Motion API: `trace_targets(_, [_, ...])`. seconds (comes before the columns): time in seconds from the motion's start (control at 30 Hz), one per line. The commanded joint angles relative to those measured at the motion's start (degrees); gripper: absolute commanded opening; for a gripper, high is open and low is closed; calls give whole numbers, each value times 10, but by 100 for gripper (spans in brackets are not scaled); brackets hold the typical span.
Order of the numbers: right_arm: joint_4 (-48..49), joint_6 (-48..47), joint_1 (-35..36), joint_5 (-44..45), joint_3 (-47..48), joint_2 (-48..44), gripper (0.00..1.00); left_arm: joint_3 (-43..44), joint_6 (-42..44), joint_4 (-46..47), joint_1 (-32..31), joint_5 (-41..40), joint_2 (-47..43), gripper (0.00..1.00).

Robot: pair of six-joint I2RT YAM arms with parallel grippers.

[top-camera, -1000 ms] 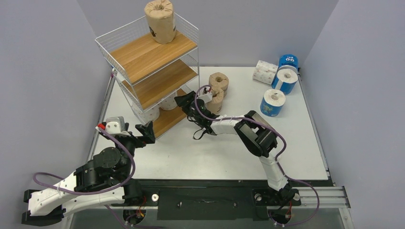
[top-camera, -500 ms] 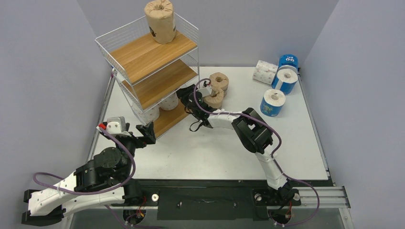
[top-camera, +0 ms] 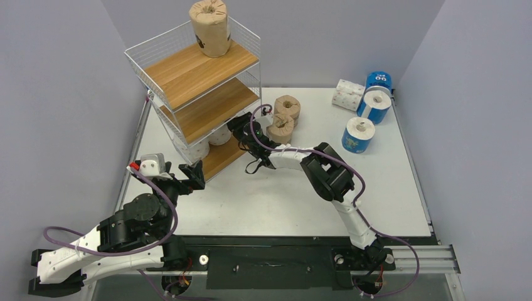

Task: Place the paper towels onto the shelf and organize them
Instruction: Adjust the paper towel on the shelf.

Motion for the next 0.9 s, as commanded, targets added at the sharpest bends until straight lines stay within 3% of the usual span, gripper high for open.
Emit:
trace_targets(0.0, [17,3,9,-10,-15,-9,36,13,-8,-4,-1,7,4,97])
trace_targets(0.1, [31,6,3,-7,-44,-30,41,13,-8,-4,-1,5,5,97])
trace_targets(0.27, [43,-19,-2,-5,-74,-63,60,12,-10,-7,-1,2,3,97])
trace_targets(0.4, [46,-32,-2,-15,-92,-91,69,14,-17,-15,-1,3,-1,97])
trace_targets(0.87, [58,-93,-1,-79,-231,-218,76,32,-74,-87,-1,22,10,97])
